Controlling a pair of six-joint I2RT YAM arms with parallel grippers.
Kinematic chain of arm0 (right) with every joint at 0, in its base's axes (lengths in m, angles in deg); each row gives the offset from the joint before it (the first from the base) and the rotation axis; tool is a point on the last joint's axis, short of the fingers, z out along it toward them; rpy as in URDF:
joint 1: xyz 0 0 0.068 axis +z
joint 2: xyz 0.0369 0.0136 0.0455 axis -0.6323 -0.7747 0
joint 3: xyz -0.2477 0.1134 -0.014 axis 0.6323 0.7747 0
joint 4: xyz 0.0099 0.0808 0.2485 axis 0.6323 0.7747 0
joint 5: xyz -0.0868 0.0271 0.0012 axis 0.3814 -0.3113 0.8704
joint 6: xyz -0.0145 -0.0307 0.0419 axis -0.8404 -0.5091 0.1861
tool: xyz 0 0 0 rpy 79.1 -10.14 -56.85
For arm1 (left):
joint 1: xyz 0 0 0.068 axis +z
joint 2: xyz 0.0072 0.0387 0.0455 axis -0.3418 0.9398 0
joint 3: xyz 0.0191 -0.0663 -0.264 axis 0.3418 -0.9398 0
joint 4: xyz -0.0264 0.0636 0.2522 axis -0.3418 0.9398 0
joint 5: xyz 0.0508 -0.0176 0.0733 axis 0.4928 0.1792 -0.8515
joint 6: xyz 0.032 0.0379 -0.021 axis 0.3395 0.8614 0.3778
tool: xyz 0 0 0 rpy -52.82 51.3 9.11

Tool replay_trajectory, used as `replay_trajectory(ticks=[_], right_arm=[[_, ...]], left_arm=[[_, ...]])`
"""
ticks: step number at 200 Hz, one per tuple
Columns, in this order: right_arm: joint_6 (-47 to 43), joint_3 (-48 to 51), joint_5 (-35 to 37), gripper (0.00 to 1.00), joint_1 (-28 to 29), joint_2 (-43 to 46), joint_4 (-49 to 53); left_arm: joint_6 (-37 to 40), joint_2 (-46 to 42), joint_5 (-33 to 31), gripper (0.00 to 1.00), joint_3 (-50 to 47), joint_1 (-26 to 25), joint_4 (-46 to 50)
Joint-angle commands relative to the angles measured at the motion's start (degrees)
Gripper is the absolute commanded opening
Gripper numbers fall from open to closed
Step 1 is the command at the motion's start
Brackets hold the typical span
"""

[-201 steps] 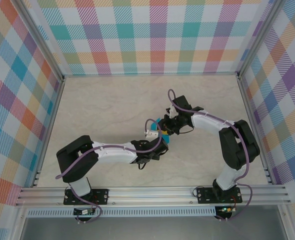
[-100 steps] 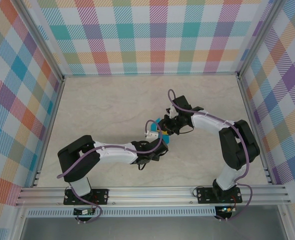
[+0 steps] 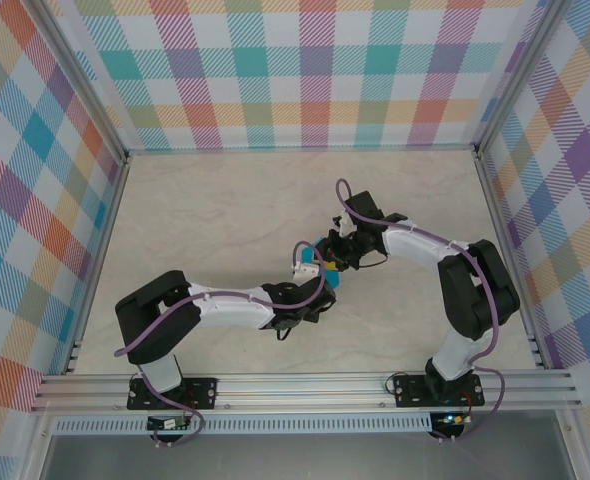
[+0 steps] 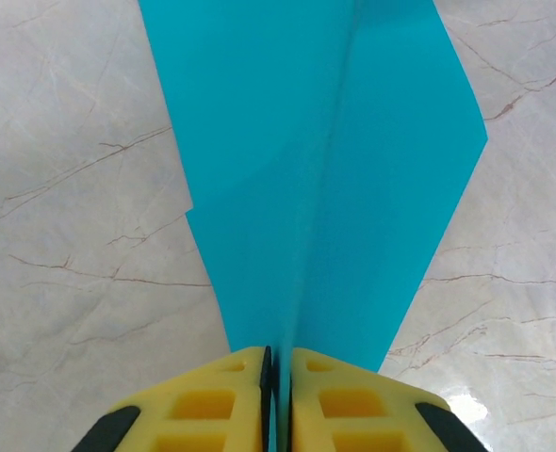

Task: Fold a paper plane with a square sheet of paper (pick it up from the middle)
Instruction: Fourth fold the wing at the center of the table.

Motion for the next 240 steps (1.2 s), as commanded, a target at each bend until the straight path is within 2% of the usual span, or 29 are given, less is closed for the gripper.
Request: replay_trajectory(ticks=[1,48,97,132,160,188,240], right_arm=[[-1.95,0.12,1.92,0.32,-0.46,2.59,2.99],[-4.71,0.56,6.87,0.53,-2.05,9.22,7.37],[-3.31,8.3,12.58,0.75,-4.13,20.28,6.74],[-1.57,13.98,12.71,0.82,-4.15,24.56,4.28],[-2.05,16.94,10.02,0.8,-4.14,25.38,2.52],[-1.38,19.96,7.06,0.73,-4.1,25.48,-0.81],[-0.84,21.91,3.24,0.42,-4.01,24.61,-5.29]], left_arm=[[1.6,-0.17,-0.63,0.11,-0.62,-0.77,-1.23],[3.21,-0.21,1.56,0.1,-1.77,-0.77,-4.1],[6.13,-1.09,6.63,0.09,-3.53,0.23,-8.58],[7.72,-1.48,11.0,0.1,-4.84,1.46,-11.33],[7.34,-1.83,13.89,0.1,-6.4,2.78,-13.33],[6.13,-2.63,17.26,0.1,-8.61,4.21,-16.83],[2.21,-3.07,25.87,0.1,-13.36,8.08,-25.62]])
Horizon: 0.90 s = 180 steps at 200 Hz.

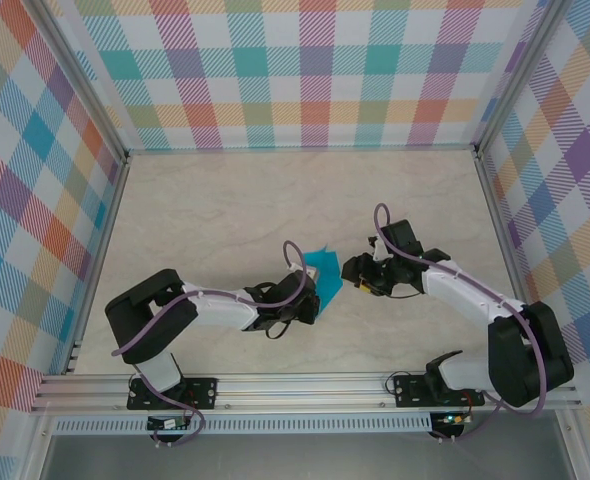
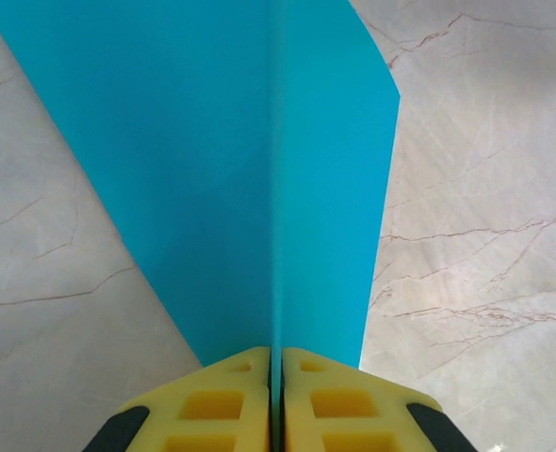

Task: Fold a paper plane with a square sheet of paper (pick it up from the middle)
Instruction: Fourth fold the wing at the center of the table.

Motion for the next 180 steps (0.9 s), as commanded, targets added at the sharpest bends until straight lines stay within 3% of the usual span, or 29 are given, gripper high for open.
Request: replay_trajectory(ticks=[1,67,180], right_arm=[[0.05,0.62,-3.71,0.41,0.12,0.47,-4.14],[1.97,0.56,-11.59,0.24,2.17,-5.72,-14.36],[5.63,-4.71,-17.76,0.16,5.48,-19.51,-25.11]], left_arm=[[-2.25,-0.8,5.64,0.1,-2.25,1.71,-4.44],[-4.96,0.36,11.55,0.1,-5.22,4.47,-9.06],[-7.24,0.78,20.21,0.09,-9.5,9.07,-14.21]])
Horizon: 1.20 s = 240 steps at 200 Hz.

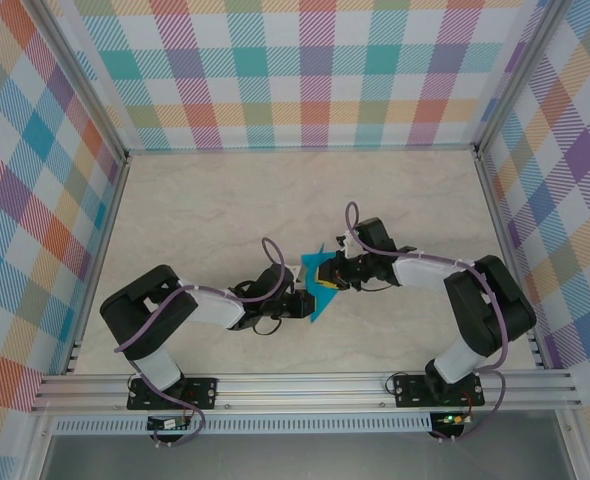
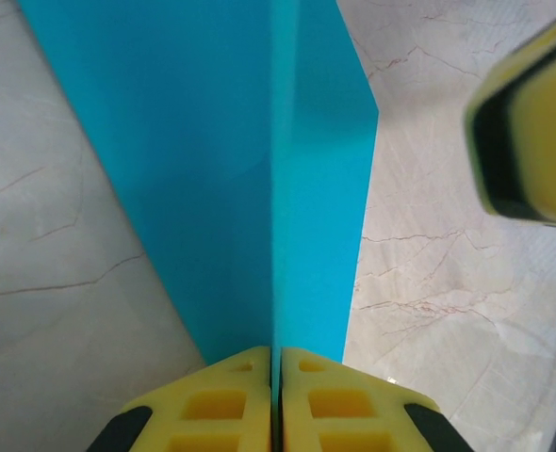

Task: Fold a paper plane with a square sheet of paper (pick it up from the middle)
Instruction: Fourth fold the wing at the center of the table.

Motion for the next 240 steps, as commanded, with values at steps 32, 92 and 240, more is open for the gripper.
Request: replay_trajectory(ticks=[32,92,240], right_arm=[[1.3,-2.83,-2.57,0.16,0.84,-3.18,-4.27],[2.48,-3.26,-3.58,0.16,1.68,-5.96,-6.52],[-0.27,-3.95,2.43,0.15,1.91,-8.94,-0.81]], left_arm=[[-1.04,1.53,5.67,0.09,-2.02,2.59,-0.35],[-1.08,2.77,8.29,0.08,-1.87,3.9,-0.38],[-2.64,-1.63,8.67,0.26,-0.12,3.99,2.11]])
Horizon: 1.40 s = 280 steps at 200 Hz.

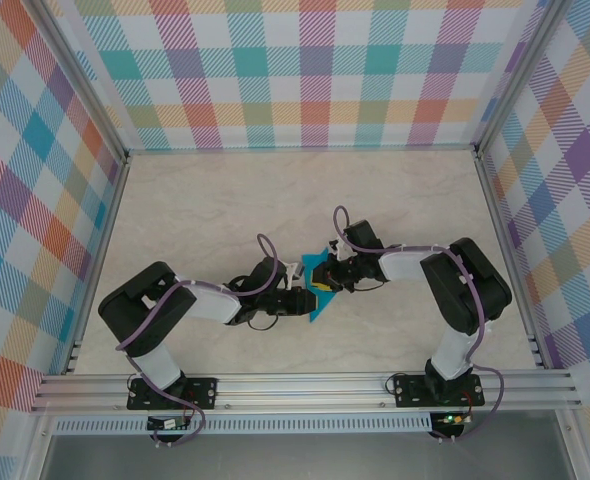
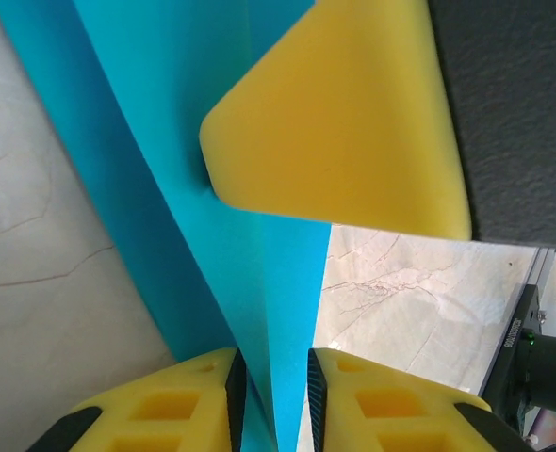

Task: Fold a paper plane with a square sheet of paper (pick it up from the middle)
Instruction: Fourth fold the wing at the center of the table.

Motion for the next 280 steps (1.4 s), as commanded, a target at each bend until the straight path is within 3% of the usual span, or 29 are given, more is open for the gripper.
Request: replay_trajectory(ticks=[1,34,112,201,232,280], right_arm=[[-1.43,-1.16,0.46,0.15,0.29,0.04,1.29],[-1.41,-1.28,0.48,0.15,0.29,0.02,1.53],[-2.27,-1.43,3.19,0.16,0.17,2.94,4.82],[-1.97,-0.18,4.79,0.17,-0.09,8.06,6.64],[-0.98,-0.34,-1.07,0.18,0.08,6.15,2.35],[0.3,-2.55,-1.72,0.17,0.1,1.93,0.49]], left_arm=[[-1.09,-1.64,-1.1,0.26,-0.11,0.31,2.74],[-2.38,-1.87,-1.19,0.23,-1.09,0.25,0.58],[-4.9,-1.39,-2.59,0.05,-3.62,0.26,0.71],[-6.21,1.68,-1.53,0.03,-3.99,0.29,-1.58],[-7.02,2.65,-1.62,0.03,-4.01,0.23,-1.92],[-7.82,2.74,-2.49,0.03,-3.78,0.28,0.38]])
